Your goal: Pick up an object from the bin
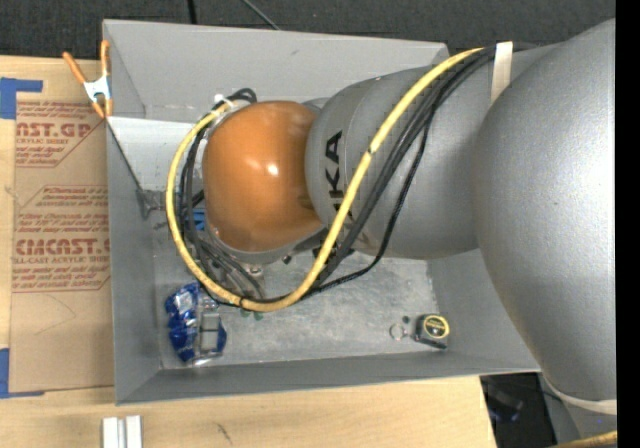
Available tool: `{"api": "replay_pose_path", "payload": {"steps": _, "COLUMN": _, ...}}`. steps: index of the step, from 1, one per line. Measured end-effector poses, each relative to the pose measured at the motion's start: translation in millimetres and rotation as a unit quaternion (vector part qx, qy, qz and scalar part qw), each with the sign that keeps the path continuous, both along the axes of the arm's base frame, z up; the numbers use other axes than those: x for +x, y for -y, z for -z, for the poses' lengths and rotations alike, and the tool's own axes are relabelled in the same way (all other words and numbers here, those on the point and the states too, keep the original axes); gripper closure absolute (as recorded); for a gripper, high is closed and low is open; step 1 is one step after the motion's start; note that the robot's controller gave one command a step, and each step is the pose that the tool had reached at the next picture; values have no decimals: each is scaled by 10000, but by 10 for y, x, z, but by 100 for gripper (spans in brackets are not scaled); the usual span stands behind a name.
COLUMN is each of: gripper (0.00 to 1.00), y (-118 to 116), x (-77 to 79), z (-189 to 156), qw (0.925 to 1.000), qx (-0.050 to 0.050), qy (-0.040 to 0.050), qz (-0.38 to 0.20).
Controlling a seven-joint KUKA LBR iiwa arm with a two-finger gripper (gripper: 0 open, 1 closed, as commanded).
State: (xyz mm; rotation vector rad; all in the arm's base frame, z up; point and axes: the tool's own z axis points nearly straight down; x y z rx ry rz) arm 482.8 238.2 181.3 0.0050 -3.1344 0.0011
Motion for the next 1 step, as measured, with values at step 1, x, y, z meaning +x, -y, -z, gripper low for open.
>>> {"api": "replay_pose_path", "payload": {"steps": 1, "gripper": 0, "y": 201, "x": 99, "z": 977, "qw": 9744, "qx": 44, "qy": 124, "qz": -2245}}
